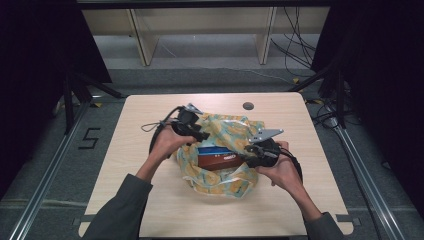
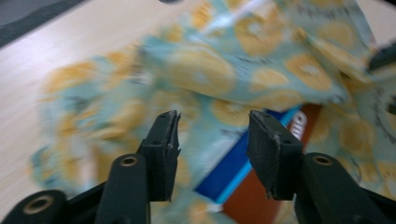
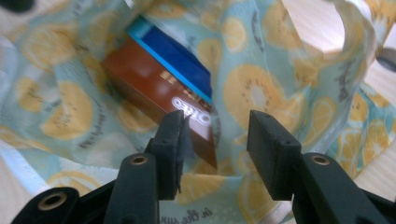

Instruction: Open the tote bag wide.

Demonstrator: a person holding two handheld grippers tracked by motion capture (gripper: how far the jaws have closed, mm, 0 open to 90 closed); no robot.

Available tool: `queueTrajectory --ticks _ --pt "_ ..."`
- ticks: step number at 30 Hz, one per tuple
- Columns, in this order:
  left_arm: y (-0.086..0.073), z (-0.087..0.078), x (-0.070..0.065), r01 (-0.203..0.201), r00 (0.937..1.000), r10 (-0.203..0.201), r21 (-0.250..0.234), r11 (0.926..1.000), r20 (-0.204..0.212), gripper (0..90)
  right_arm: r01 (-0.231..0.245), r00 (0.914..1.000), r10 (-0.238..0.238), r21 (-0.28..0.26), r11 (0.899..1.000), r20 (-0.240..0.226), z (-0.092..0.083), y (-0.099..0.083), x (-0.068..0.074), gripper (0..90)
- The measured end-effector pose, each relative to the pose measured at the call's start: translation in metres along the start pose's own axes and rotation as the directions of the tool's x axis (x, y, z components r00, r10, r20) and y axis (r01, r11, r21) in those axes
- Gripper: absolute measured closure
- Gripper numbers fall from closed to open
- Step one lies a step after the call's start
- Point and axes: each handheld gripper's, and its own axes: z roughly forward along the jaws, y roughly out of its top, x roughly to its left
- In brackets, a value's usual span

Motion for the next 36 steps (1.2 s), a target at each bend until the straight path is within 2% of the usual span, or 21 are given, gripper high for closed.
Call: queueTrajectory --ticks 1,2,3,4,6,8,9,11,12,14,18,19,20,21,22,24,26,28,31,34,36 --pt "-0.001 0.008 -0.004 -0.01 0.9999 0.01 0.009 0.9999 -0.005 50.7 -0.016 0.9999 0.016 0.022 1.0 0.005 0.0 -0.001 -0.001 56.8" --pt "-0.001 0.014 -0.005 -0.023 0.9997 0.023 0.031 0.9993 -0.006 50.6 -0.027 0.9993 0.027 -0.003 1.0 0.024 0.004 -0.003 -0.001 56.5" --pt "-0.002 0.021 -0.005 -0.029 0.9996 0.029 0.048 0.9985 -0.003 49.9 -0.028 0.9995 0.027 0.033 0.999 0.014 0.0 -0.003 -0.003 56.5" --pt "-0.004 0.027 -0.005 -0.026 0.9997 0.025 0.054 0.9982 0.008 48.8 -0.033 0.9991 0.033 0.007 0.999 0.026 0.002 -0.005 -0.004 56.5" --pt "-0.007 0.037 -0.006 -0.024 0.9997 0.023 0.063 0.9977 0.012 46.1 -0.032 0.9993 0.032 0.028 0.999 0.019 -0.001 -0.005 -0.007 55.5" --pt "-0.008 0.044 -0.008 -0.072 0.9969 0.069 0.085 0.9938 0.037 42.2 -0.046 0.9983 0.047 -0.006 0.999 0.036 0.002 -0.006 -0.008 54.9" --pt "-0.007 0.048 -0.011 -0.082 0.9961 0.079 0.085 0.993 0.039 40.9 -0.051 0.9985 0.05 0.024 0.998 0.024 -0.001 -0.006 -0.009 54.2" --pt "-0.004 0.053 -0.016 -0.091 0.9955 0.09 0.05 0.9946 0.028 38.1 -0.052 0.998 0.053 -0.008 0.999 0.034 0.003 -0.007 -0.008 53.7" --pt "-0.003 0.056 -0.019 -0.08 0.9964 0.079 0.024 0.9965 0.03 38.3 -0.053 0.9983 0.052 0.032 0.998 0.025 0.001 -0.007 -0.009 53.7" --pt "0.003 0.059 -0.028 -0.116 0.9927 0.115 0.025 0.9929 0.037 39.5 -0.045 0.9985 0.044 0.043 0.998 0.031 -0.001 -0.007 -0.009 53.9" --pt "0.011 0.066 -0.038 -0.11 0.9939 0.11 0.024 0.9937 0.011 42.2 -0.046 0.9962 0.042 0.046 0.998 0.076 0.001 -0.011 -0.013 54.0" --pt "0.013 0.066 -0.038 -0.125 0.9921 0.125 0.031 0.9916 0.014 42.7 -0.065 0.9958 0.06 0.077 0.995 0.069 -0.001 -0.012 -0.016 54.1" --pt "0.014 0.066 -0.037 -0.11 0.9939 0.11 0.026 0.9936 0.009 42.6 -0.05 0.9945 0.045 0.057 0.997 0.095 -0.001 -0.015 -0.021 54.8" --pt "0.014 0.066 -0.036 -0.098 0.9951 0.098 0.024 0.9948 0.006 42.5 -0.076 0.9925 0.069 0.058 0.995 0.101 0.0 -0.017 -0.023 54.8" --pt "0.014 0.065 -0.034 -0.105 0.9945 0.105 0.029 0.994 0.002 42.5 -0.07 0.9916 0.064 0.052 0.996 0.113 0.001 -0.019 -0.029 55.1" --pt "0.013 0.064 -0.032 -0.093 0.9956 0.093 0.034 0.9951 -0.006 42.6 -0.139 0.988 0.133 0.07 0.988 0.079 0.001 -0.022 -0.033 55.5" --pt "0.012 0.062 -0.027 -0.099 0.995 0.099 0.046 0.994 -0.011 41.9 -0.138 0.9876 0.134 0.052 0.989 0.081 0.006 -0.026 -0.038 56.0" --pt "0.01 0.06 -0.024 -0.071 0.9973 0.072 0.044 0.9965 -0.017 40.6 -0.161 0.9858 0.156 0.075 0.984 0.062 0.006 -0.026 -0.039 65.6" --pt "0.006 0.056 -0.017 -0.071 0.9972 0.072 0.067 0.9952 -0.017 40.4 -0.096 0.9946 0.095 0.031 0.995 0.044 0.008 -0.026 -0.042 84.0" --pt "0.001 0.054 -0.013 -0.054 0.998 0.056 0.063 0.9965 -0.028 40.6 -0.121 0.9913 0.119 0.025 0.992 0.055 0.006 -0.027 -0.051 88.8" --pt "0.0 0.051 -0.01 -0.054 0.9979 0.056 0.06 0.9967 -0.033 40.3 -0.158 0.9859 0.16 -0.037 0.987 0.049 0.005 -0.031 -0.059 89.0"
